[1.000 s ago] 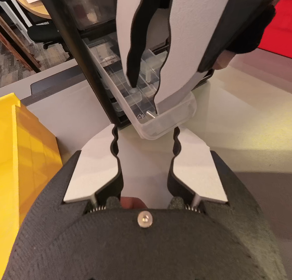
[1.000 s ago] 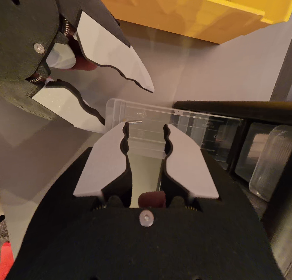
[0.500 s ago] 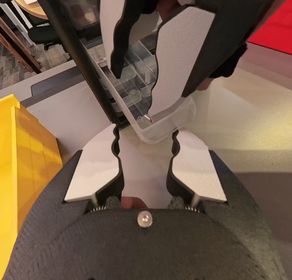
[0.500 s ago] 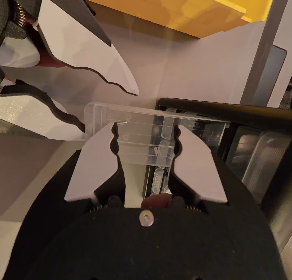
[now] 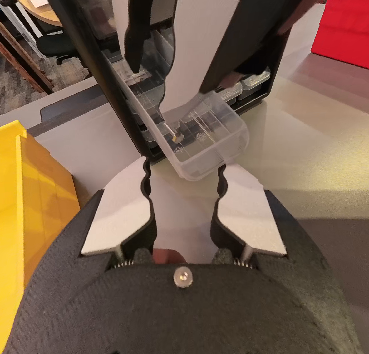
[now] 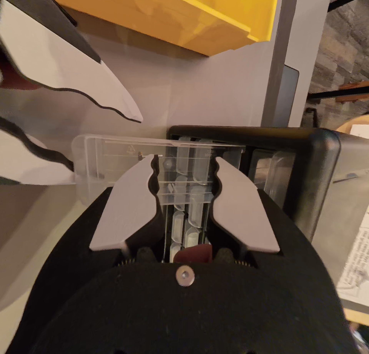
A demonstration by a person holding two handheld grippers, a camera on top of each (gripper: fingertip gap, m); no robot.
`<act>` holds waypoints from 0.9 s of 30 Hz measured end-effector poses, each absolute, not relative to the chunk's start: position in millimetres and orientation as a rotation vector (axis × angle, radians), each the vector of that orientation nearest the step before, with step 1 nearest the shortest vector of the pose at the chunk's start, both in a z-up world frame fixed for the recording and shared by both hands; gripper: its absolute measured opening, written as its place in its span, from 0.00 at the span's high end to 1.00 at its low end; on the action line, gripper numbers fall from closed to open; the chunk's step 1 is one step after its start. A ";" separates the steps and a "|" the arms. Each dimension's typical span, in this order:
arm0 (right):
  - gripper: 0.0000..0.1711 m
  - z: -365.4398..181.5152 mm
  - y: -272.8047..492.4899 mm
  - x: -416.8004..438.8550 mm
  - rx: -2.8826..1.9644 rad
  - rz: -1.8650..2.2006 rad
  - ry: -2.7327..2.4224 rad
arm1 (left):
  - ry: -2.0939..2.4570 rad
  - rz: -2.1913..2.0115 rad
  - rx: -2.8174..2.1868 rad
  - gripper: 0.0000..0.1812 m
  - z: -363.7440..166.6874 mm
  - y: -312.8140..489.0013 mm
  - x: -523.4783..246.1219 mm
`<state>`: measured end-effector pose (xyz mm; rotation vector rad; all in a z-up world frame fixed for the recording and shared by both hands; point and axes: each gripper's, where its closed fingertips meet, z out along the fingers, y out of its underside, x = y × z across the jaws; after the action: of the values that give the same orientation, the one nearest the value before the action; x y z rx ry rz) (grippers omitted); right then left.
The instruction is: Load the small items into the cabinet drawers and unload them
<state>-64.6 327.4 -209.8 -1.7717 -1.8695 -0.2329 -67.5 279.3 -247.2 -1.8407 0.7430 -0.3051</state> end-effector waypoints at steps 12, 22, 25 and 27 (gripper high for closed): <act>0.68 -232.1 304.2 -65.8 -1.792 -0.125 -2.032 | 0.751 -0.297 -1.839 0.64 -247.4 279.1 -66.6; 0.72 -230.1 305.9 -69.6 -1.795 -0.126 -1.992 | 0.752 -0.299 -1.836 0.64 -245.8 279.3 -65.9; 0.76 -229.6 306.6 -70.6 -1.772 -0.143 -1.997 | 0.758 -0.293 -1.830 0.65 -244.7 279.2 -65.0; 0.77 -229.3 306.9 -71.8 -1.758 -0.151 -2.004 | 0.764 -0.284 -1.828 0.65 -244.0 279.7 -65.4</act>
<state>-71.8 306.9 -229.3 -1.7582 -2.0036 -0.1509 -65.4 279.7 -244.0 -1.8284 0.7641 -0.2843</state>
